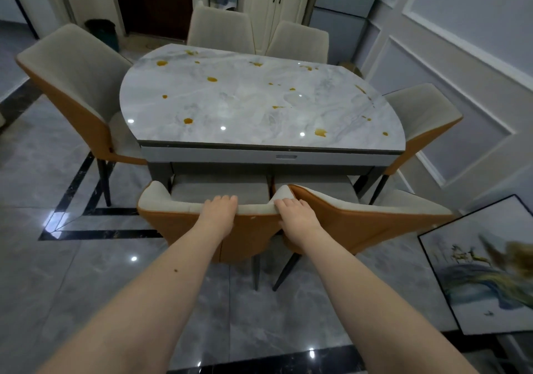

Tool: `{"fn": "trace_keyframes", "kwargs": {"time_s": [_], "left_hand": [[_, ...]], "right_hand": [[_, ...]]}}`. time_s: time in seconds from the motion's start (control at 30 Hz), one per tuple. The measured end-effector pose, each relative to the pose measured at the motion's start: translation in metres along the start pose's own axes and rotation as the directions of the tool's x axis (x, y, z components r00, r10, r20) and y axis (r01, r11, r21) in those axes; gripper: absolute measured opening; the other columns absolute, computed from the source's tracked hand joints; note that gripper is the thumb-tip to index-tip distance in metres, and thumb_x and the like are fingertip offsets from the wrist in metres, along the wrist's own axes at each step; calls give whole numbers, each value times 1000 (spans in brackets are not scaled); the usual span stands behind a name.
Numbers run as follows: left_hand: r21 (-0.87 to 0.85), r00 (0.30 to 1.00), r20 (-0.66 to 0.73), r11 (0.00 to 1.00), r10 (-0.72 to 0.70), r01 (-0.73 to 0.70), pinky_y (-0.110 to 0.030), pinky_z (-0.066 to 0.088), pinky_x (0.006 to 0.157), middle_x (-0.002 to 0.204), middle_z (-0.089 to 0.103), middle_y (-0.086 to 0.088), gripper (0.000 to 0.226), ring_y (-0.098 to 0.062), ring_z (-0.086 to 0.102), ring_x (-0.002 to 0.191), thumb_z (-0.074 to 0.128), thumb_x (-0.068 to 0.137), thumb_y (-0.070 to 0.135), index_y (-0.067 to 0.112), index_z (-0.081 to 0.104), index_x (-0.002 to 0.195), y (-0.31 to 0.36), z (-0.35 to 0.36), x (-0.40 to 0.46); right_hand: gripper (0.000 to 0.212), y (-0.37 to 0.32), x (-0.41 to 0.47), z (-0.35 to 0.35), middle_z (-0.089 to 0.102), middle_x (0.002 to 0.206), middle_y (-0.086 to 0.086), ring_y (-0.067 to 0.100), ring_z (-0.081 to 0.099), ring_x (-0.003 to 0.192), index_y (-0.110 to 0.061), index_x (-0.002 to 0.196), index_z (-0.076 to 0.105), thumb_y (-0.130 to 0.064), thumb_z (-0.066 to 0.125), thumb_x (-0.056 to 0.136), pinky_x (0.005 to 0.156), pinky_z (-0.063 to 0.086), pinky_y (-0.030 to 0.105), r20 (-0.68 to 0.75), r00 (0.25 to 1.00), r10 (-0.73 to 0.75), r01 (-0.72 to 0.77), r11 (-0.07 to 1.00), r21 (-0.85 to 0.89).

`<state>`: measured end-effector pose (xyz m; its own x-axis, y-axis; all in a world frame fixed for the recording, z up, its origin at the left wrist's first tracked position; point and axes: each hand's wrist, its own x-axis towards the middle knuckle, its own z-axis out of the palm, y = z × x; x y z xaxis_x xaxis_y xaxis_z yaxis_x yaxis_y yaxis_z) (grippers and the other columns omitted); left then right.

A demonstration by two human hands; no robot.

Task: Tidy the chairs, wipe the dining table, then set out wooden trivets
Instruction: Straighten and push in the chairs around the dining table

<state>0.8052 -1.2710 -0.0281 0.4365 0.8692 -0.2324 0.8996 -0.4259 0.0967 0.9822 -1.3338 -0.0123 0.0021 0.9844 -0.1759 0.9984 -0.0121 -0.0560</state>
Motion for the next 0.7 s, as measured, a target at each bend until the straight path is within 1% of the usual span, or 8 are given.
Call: {"fn": "trace_keyframes", "kwargs": {"time_s": [0.1,0.2,0.37,0.5,0.57,0.63,0.7], "left_hand": [[-21,998,-21,998,62,-62,-38,40,99,129,52,-7,48,-25,48,119,62,88,18,15,42,131,32,-13,-1],[-18,992,-35,992,125,-126,-38,42,97,128,53,-7,48,-25,50,117,62,88,19,16,42,131,71,-25,-1],[-14,980,-88,984,177,-179,-37,42,101,130,52,-7,49,-24,49,120,59,90,16,15,40,135,147,-39,8],[18,969,-115,975,220,-220,-38,41,102,132,51,-7,52,-24,48,121,59,90,20,16,38,137,227,-42,26],[18,958,-144,968,248,-248,-37,41,102,134,51,-6,54,-23,48,123,60,90,20,17,37,139,280,-42,36],[26,939,-164,953,303,-303,-37,40,102,134,51,-6,54,-24,48,123,59,90,20,17,37,139,326,-43,45],[48,911,-174,927,374,-371,-36,42,97,129,54,-6,49,-24,51,118,59,90,20,16,41,135,378,-43,52]], "right_hand": [[56,19,-10,-9,46,142,6,23,41,134,-17,143,36,-16,59,92,116,26,39,-36,999,24,-24,1000,12],[54,47,-23,-16,46,143,5,22,39,135,-18,141,38,-17,60,91,115,25,40,-74,996,54,-52,998,21],[56,117,-50,-20,48,141,5,23,42,133,-19,142,38,-19,61,91,114,26,41,-144,982,122,-117,992,45],[61,184,-76,-26,45,144,6,24,39,135,-17,146,32,-17,59,91,115,24,40,-156,974,164,-164,986,14],[62,227,-92,-30,43,146,7,24,37,136,-16,147,30,-15,58,92,115,24,40,-156,967,201,-204,979,-4],[61,264,-108,-35,42,147,8,25,37,136,-15,148,29,-13,56,93,115,25,40,-161,961,225,-229,973,-5],[59,308,-129,-40,43,146,8,25,40,134,-14,147,30,-13,54,94,113,28,39,-140,955,261,-264,964,-3]]}}
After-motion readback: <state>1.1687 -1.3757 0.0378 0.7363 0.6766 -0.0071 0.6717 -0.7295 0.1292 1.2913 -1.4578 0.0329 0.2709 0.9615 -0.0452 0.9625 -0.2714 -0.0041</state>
